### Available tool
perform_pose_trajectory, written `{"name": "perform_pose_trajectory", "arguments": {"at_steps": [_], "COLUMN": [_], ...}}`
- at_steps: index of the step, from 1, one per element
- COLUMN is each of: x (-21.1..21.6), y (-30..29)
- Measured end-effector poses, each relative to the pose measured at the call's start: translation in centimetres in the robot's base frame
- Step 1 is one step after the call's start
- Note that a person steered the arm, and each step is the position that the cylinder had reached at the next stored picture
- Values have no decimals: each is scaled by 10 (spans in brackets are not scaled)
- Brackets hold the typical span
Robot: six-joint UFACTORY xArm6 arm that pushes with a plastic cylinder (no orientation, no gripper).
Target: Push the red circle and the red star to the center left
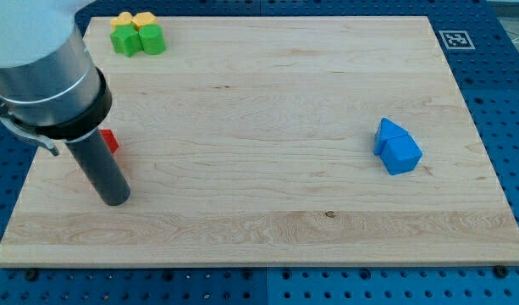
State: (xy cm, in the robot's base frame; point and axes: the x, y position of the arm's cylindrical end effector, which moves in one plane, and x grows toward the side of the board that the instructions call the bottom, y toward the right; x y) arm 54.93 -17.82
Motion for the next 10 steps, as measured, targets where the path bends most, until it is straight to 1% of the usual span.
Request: {"name": "perform_pose_trajectory", "arguments": {"at_steps": [2,4,7,9,10], "x": [0,0,-6,-33,-35], "y": [-6,-51,-43,-43,-43]}}
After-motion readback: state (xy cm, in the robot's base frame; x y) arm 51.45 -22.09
